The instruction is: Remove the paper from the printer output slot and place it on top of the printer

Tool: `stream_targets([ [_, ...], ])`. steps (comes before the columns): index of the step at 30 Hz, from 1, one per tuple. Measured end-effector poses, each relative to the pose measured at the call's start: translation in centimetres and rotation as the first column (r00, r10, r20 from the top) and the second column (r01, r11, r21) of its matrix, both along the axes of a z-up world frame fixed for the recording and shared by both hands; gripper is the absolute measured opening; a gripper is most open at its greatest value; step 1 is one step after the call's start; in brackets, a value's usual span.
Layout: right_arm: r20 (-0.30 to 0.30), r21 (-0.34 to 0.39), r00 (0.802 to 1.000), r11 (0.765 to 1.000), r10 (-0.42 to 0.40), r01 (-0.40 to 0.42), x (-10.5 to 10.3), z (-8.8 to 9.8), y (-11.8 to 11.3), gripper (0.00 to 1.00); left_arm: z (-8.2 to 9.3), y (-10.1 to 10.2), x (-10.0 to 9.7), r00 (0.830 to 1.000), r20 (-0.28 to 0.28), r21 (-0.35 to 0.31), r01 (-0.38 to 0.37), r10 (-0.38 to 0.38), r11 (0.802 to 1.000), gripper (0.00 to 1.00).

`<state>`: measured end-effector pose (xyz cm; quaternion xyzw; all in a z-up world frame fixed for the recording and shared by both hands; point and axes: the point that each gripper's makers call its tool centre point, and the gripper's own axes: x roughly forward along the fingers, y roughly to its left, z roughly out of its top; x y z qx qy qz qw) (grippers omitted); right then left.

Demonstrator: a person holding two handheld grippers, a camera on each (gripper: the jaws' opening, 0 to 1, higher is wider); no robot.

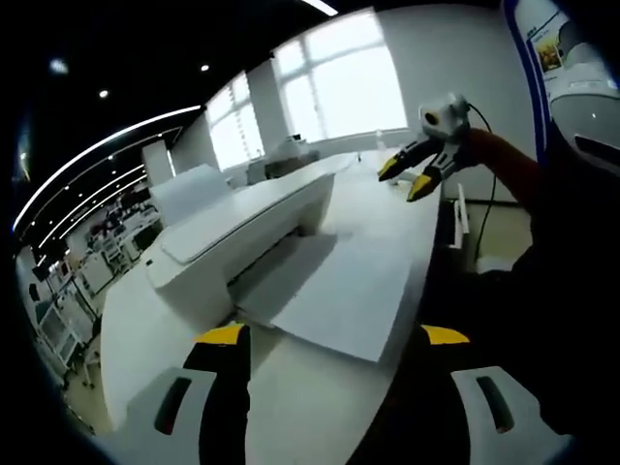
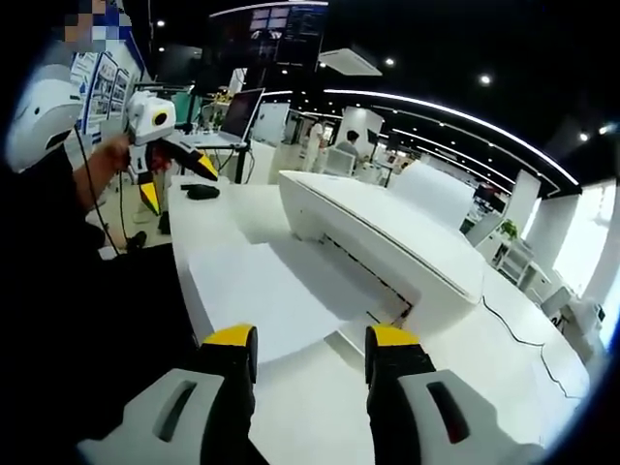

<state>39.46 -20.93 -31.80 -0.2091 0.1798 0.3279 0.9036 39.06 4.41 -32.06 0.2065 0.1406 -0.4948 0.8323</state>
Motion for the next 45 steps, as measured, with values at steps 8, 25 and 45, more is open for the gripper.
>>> stream_targets([
  [8,-0.007,0.005,1.000,1.000,0.001,-0.001,-0.1,-0.5,0.2,0.40,0.1,-0.3,0.3,1.000,0.004,-0.012,-0.001,0.001,1.000,0.72],
  [25,-0.021,-0.019,1.000,1.000,-0.002,0.001,0.0,-0.4,0.0,0.40,0.4,-2.6,-0.1,0.998,0.034,0.005,0.047,-0.047,0.999,0.72],
  [45,-0.025,-0.016,1.000,1.000,-0.006,0.006,-0.7,-0.7,-0.4,0.40,-0.6,-4.0,-0.5,0.998,0.013,0.014,0.069,-0.069,0.998,0.72],
])
